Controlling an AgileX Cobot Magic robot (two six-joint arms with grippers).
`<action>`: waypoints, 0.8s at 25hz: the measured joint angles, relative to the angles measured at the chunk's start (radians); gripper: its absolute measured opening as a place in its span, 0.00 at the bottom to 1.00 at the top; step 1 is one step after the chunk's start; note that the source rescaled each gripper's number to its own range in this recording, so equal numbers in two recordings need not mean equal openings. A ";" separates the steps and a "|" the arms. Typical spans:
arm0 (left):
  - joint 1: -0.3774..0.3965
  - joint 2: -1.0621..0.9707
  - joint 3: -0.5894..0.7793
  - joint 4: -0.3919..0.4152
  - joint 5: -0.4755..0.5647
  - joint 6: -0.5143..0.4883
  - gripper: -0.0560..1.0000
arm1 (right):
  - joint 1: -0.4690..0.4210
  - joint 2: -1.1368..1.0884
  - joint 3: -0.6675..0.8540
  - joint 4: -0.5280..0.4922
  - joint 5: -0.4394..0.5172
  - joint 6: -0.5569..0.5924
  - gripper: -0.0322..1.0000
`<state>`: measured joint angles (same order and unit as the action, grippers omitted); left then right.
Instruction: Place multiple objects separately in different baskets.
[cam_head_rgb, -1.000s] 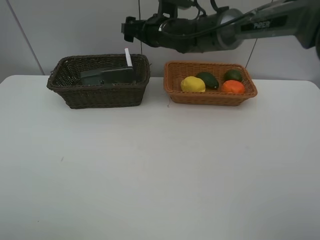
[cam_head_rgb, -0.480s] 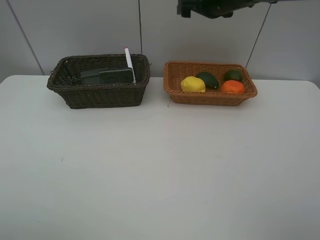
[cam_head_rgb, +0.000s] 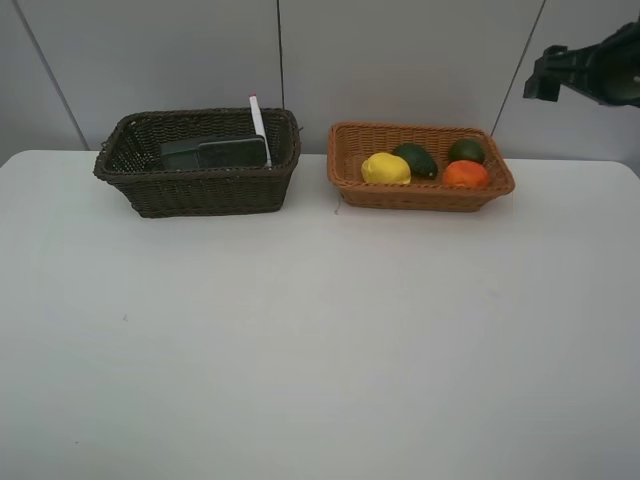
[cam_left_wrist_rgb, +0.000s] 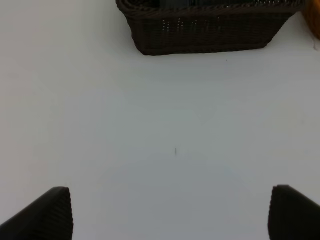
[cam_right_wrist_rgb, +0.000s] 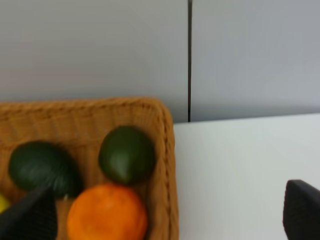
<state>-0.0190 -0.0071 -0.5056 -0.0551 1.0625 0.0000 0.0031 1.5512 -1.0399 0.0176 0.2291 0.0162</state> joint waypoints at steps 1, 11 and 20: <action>0.000 0.000 0.000 0.000 0.000 0.000 1.00 | 0.011 -0.056 0.052 0.000 0.005 0.000 0.99; 0.000 0.000 0.000 0.000 0.000 0.000 1.00 | 0.075 -0.771 0.522 0.000 0.216 0.049 0.99; 0.000 0.000 0.000 0.000 0.000 0.000 1.00 | 0.077 -1.368 0.559 0.000 0.566 0.084 0.99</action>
<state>-0.0190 -0.0071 -0.5056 -0.0551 1.0625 0.0000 0.0800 0.1829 -0.4805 0.0177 0.7952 0.1001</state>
